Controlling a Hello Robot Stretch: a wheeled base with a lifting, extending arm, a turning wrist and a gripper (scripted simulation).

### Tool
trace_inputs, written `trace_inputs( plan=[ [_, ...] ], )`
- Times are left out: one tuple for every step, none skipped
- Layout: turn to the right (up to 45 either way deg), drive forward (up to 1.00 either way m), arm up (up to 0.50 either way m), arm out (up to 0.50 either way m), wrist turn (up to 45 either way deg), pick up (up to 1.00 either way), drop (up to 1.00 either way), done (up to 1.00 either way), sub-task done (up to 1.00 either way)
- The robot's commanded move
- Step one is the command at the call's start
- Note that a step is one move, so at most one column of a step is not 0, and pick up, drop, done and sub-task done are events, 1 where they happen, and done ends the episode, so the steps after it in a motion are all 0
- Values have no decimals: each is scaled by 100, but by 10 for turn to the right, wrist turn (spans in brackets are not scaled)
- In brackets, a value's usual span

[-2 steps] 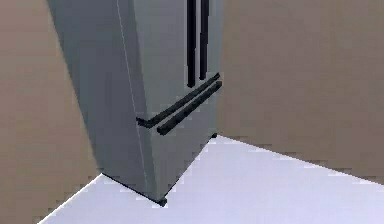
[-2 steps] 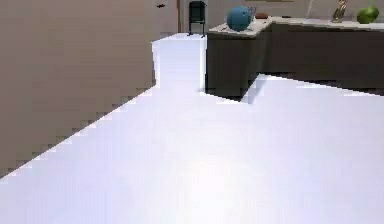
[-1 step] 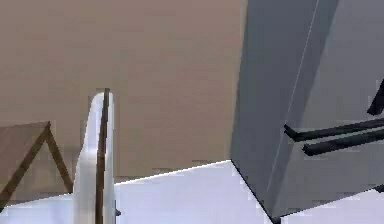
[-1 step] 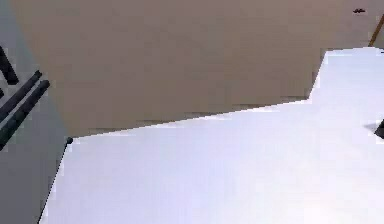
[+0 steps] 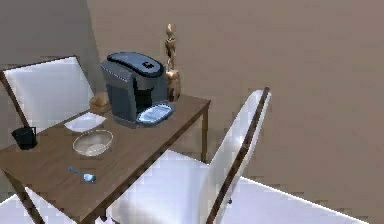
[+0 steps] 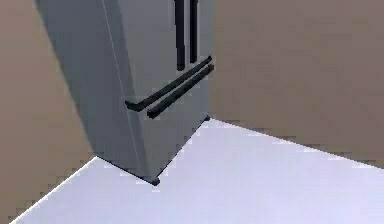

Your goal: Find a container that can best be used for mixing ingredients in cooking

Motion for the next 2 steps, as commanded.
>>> trace_inputs(
  plan=[
    [-270,0,0,0,0,0,0,0,0],
    [0,0,0,0,0,0,0,100,0]
  ],
)
